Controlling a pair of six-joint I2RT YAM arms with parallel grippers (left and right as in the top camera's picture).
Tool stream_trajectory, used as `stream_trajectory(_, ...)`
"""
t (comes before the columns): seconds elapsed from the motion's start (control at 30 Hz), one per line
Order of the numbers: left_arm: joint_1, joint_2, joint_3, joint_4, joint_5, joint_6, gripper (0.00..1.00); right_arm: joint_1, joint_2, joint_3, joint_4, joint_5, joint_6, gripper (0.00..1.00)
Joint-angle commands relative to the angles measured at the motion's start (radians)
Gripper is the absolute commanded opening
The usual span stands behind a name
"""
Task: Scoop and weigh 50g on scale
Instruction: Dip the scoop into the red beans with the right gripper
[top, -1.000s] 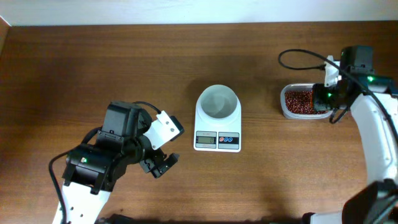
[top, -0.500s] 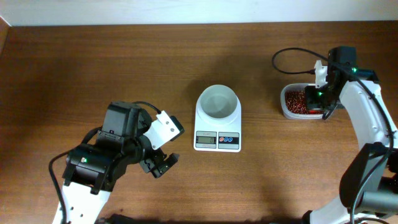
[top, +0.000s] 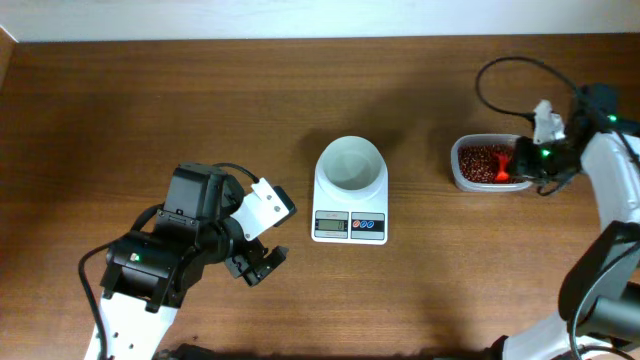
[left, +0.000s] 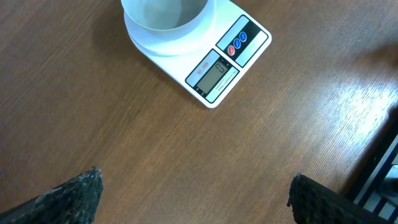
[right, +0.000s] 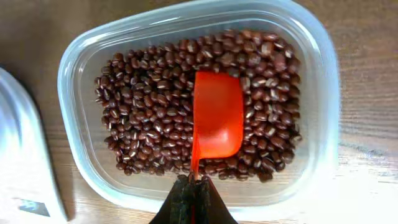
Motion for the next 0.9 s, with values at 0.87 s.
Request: stream_trajectory(0.87, 0.006, -0.001, 0.006, 0.002, 0.018, 0.015, 0.99, -0.365, 0.02, -0.001, -0.122, -0.607, -0.058, 0.04)
